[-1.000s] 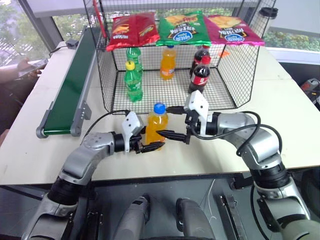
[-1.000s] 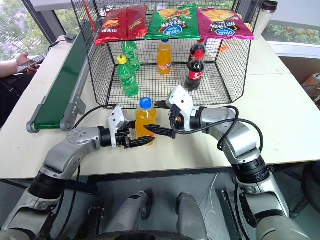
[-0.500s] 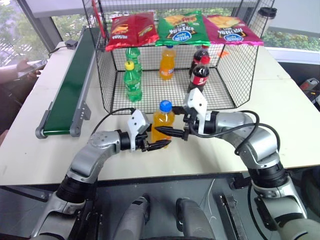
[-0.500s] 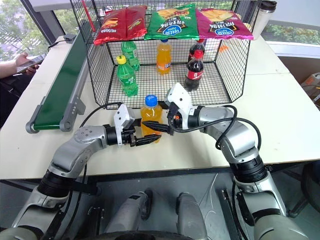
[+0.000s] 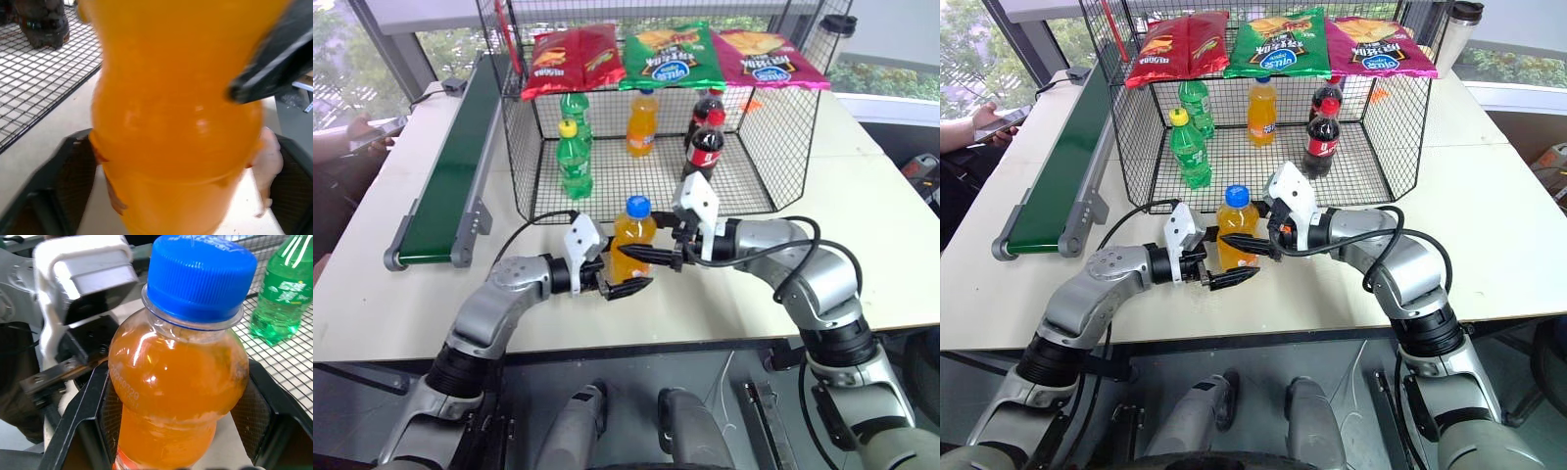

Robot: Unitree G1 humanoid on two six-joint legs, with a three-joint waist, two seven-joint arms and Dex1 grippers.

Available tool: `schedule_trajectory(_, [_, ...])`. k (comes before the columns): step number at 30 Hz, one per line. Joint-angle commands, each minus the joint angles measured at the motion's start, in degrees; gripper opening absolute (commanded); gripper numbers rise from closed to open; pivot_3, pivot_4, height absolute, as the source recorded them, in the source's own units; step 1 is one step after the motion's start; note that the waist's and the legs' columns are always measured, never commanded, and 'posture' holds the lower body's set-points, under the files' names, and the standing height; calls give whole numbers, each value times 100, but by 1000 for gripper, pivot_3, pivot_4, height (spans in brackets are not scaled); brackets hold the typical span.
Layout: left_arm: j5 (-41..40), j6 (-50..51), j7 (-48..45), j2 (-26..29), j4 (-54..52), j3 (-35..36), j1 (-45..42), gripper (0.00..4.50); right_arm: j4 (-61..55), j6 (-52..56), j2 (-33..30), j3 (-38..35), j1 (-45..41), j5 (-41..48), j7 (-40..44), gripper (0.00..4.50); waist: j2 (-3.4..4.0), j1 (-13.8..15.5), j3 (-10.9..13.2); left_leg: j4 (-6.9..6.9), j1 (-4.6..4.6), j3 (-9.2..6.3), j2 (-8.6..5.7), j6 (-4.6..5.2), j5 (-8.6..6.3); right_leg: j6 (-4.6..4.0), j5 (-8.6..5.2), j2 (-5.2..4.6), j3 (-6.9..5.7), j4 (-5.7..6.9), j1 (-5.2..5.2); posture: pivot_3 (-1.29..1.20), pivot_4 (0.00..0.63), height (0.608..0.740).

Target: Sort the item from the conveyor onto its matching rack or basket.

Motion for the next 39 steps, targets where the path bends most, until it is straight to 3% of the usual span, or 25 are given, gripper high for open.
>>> schedule_trajectory(1, [71,6,93,96,-244,146,7,4474,-232,-121,26,-238,-212,49,-93,2471,0,-1,0,0,0,0,0,0,0,0,0,0,0,0,0,0,150,739])
schedule_trajectory(6, [-138,414,96,473,-524,398,257,4474,105,-305,217,-300,-428,-203,-517,2471,0,-26,0,0,4,0,1,0,0,0,-1,1,1,9,-2,0,150,739])
schedule_trajectory(14, [-520,684,422,925,-773,1699,1137,4474,1348,-944,726,-407,-1155,-786,-1193,2471,2,-16,1,2,6,0,1,-7,-3,-2,-1,3,2,26,-9,0,150,739])
schedule_trajectory(19, [-7,294,1636,382,-602,2066,1056,4474,2925,-1831,1307,-399,-1875,-1361,-1786,2471,2,-5,1,3,7,1,-1,-10,-1,-2,0,10,2,30,-8,0,150,739])
schedule_trajectory(26, [463,-10,2463,-389,-903,1707,1182,4474,5158,-3257,1691,-531,-2718,-1876,-2234,2471,1,-13,1,2,8,4,-8,-9,4,20,13,15,5,35,-9,0,150,739])
schedule_trajectory(39, [439,-3,2801,-789,-1076,1656,1298,4474,6599,-4197,1813,-694,-2982,-2103,-2100,2471,3,-49,1,1,13,4,1,-7,9,19,13,27,9,49,-14,0,150,739])
